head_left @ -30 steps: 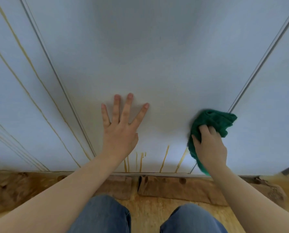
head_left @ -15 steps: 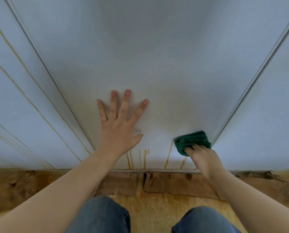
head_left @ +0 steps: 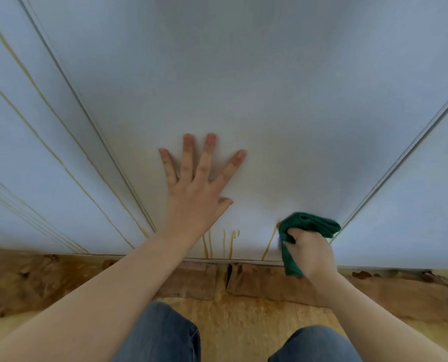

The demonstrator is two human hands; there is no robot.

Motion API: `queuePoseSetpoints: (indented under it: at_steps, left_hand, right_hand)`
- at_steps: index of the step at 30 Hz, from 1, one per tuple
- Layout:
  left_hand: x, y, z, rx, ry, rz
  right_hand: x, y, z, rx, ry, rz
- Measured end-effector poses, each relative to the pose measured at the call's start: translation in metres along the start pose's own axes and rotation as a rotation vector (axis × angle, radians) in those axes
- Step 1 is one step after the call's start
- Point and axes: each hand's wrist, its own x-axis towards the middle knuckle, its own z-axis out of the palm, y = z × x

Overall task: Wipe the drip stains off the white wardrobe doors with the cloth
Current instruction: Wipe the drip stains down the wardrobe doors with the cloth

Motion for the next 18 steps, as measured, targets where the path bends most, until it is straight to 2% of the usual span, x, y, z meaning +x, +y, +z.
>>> queuePoseSetpoints:
  at_steps: [4, 5, 9, 18]
  left_hand:
    - [-0.001, 0.001, 0.001, 0.004, 0.011, -0.003]
    - [0.0, 0.001, 0.001, 0.001, 0.012, -0.003]
    - [-0.001, 0.0, 0.001, -0.016, 0.033, -0.002]
    - [0.0, -0.001, 0.007, 0.02, 0.068, 0.017]
  right_hand:
    - [0.001, -0.012, -0.01, 0.155, 0.238, -0.086]
    - [0.002, -0.011, -0.01, 0.13, 0.221, -0.076]
    - [0.002, -0.017, -0.005, -0.025, -0.092, 0.099]
    - [0.009, 0.013, 0.036, 0.087, -0.071, 0.114]
